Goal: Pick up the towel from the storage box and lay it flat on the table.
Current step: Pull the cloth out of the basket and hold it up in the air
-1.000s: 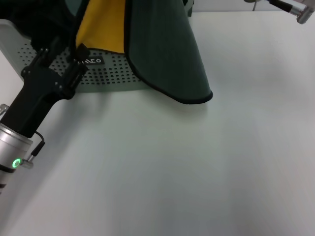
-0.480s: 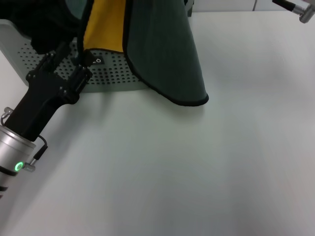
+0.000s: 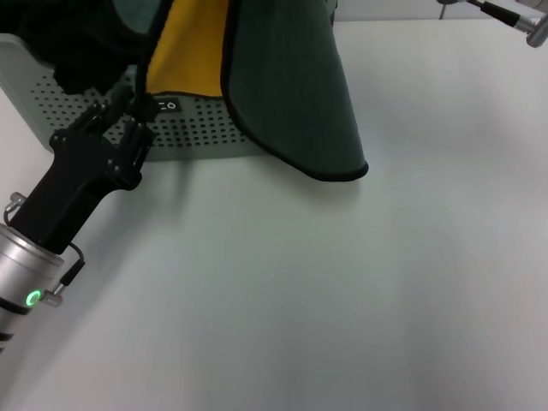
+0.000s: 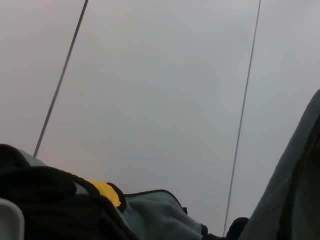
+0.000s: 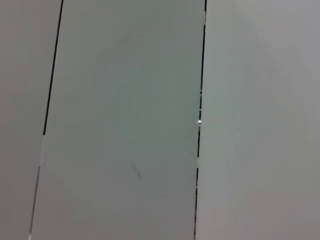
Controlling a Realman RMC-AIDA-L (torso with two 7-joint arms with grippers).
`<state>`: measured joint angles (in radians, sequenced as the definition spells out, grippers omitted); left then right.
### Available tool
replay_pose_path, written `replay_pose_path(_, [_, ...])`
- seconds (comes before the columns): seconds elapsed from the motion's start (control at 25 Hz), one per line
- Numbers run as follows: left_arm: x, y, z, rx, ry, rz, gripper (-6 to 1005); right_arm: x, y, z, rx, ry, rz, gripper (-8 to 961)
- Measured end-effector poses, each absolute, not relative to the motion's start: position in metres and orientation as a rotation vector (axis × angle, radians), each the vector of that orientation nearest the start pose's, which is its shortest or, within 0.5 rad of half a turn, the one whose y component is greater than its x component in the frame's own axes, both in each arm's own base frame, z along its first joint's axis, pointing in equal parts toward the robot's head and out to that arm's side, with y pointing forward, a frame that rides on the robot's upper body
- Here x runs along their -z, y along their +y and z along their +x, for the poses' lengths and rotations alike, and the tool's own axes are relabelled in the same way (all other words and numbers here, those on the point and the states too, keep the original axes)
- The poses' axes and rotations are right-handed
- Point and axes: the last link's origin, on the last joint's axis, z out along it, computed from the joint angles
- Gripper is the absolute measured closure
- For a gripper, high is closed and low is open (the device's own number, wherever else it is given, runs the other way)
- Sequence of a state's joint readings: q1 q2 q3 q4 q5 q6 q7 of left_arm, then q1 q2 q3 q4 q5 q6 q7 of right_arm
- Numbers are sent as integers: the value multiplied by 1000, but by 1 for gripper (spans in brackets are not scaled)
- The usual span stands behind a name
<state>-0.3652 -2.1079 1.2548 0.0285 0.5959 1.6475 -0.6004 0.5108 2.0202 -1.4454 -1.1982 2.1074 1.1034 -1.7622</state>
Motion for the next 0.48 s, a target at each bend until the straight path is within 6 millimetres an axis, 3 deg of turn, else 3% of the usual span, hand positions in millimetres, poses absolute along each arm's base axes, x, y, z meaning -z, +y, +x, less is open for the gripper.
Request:
replay_pose_path(0.28, [22,264,-292,1250,-529,-1864,845,-43,368,62,-1279,-18,-2438,941])
replay_pose_path(0.48, [21,262,-291,1267,-516,-1879,924,-43,369,65,-1282,15,-2446,941])
